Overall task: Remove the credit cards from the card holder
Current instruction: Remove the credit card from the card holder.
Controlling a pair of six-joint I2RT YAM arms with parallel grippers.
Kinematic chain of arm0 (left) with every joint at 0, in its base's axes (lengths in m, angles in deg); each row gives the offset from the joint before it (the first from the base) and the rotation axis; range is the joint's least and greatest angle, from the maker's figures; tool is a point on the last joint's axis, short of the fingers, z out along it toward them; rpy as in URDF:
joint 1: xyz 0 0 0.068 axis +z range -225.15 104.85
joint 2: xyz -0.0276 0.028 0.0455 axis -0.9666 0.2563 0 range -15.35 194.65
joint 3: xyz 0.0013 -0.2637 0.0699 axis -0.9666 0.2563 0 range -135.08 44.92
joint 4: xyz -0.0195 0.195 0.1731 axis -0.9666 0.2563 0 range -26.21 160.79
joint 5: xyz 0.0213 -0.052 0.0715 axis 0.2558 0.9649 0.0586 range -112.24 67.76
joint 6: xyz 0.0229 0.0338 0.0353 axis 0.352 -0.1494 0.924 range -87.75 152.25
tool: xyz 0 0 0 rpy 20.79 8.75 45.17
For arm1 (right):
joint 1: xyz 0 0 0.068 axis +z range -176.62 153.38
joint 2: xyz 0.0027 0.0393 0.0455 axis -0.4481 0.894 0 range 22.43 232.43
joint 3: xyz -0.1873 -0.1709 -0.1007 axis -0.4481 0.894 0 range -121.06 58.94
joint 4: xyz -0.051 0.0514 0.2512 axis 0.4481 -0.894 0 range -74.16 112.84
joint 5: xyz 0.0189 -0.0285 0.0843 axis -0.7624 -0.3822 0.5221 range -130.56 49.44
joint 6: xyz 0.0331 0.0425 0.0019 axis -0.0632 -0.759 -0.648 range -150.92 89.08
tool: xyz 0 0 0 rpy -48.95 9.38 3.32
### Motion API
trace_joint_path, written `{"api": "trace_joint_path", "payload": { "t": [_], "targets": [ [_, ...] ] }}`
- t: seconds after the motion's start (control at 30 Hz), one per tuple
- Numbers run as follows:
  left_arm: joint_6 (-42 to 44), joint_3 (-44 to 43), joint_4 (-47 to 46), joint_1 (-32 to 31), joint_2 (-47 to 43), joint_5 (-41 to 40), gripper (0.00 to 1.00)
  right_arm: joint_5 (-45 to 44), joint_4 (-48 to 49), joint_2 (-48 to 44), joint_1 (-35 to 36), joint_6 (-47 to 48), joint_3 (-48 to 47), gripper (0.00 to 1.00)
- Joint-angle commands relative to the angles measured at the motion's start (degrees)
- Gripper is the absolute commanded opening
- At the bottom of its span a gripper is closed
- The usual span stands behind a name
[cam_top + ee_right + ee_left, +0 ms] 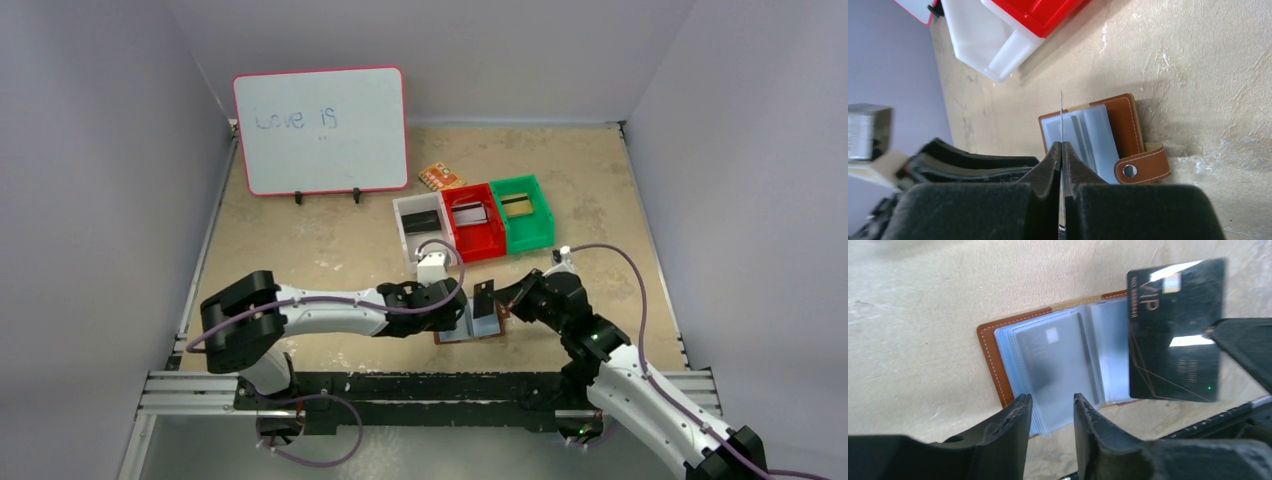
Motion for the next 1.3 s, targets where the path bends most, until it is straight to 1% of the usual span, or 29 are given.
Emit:
{"api": "trace_joint_path", "payload": {
  "t": [0.0, 0.1, 0.23, 0.3, 0.4, 0.5, 0.57, 0.6, 0.7, 0.77, 0.8, 1.03, 1.13, 1.27],
  "targets": [
    [2.1, -2.1, 2.3, 2.1, -8.2, -3.5, 0.4, 2.3, 2.5, 1.4, -0.1, 2.9, -2.4, 0.0],
    [3.0, 0.0, 0.9, 5.3, -13.9, -2.0, 0.47, 4.4, 5.3, 2.0, -0.1, 4.3, -2.3, 0.0],
    [5.1, 5.9, -5.0, 11.5, -20.7, 3.8, 0.53, 8.9, 10.1, 3.0, -0.1, 7.2, -1.7, 0.0],
    [8.3, 7.4, -7.1, 14.1, -22.9, 6.7, 0.54, 11.1, 12.0, 4.4, -0.1, 8.9, -1.7, 0.0],
    [13.6, 7.1, -7.4, 17.3, -23.6, 11.9, 0.55, 14.3, 14.7, 6.8, 0.0, 11.4, -1.7, 0.0],
    [18.6, 6.1, -8.6, 21.3, -22.4, 20.8, 0.55, 18.7, 19.0, 9.2, 0.0, 14.7, -1.5, 0.0],
    [22.0, 5.0, -10.3, 23.8, -20.8, 30.8, 0.56, 21.1, 20.6, 11.0, -0.1, 17.3, -2.0, 0.0],
    [23.3, 3.8, -9.4, 24.8, -19.9, 33.9, 0.56, 22.5, 21.9, 11.8, -0.1, 18.7, -2.2, 0.0],
    [26.8, 2.5, -8.5, 26.8, -19.5, 38.2, 0.56, 26.6, 26.9, 13.6, -0.1, 21.5, -2.9, 0.0],
    [28.1, 2.7, -9.7, 28.8, -19.8, 45.2, 0.56, 30.6, 29.3, 14.6, 0.0, 22.3, -3.2, 0.0],
    [28.8, 2.6, -9.5, 29.6, -19.9, 47.4, 0.56, 31.9, 30.4, 15.1, -0.1, 22.6, -3.7, 0.0],
    [33.2, 2.1, -8.4, 31.1, -23.2, 59.4, 0.56, 44.4, 32.4, 20.3, 0.0, 26.7, -8.7, 0.0],
    [35.1, 1.6, -5.8, 31.2, -23.3, 61.5, 0.56, 48.1, 33.2, 21.1, -0.1, 27.6, -10.8, 0.0],
    [35.1, 2.1, -6.4, 31.2, -24.3, 64.8, 0.55, 51.7, 30.3, 21.9, -0.1, 29.9, -13.5, 0.0]
  ]
}}
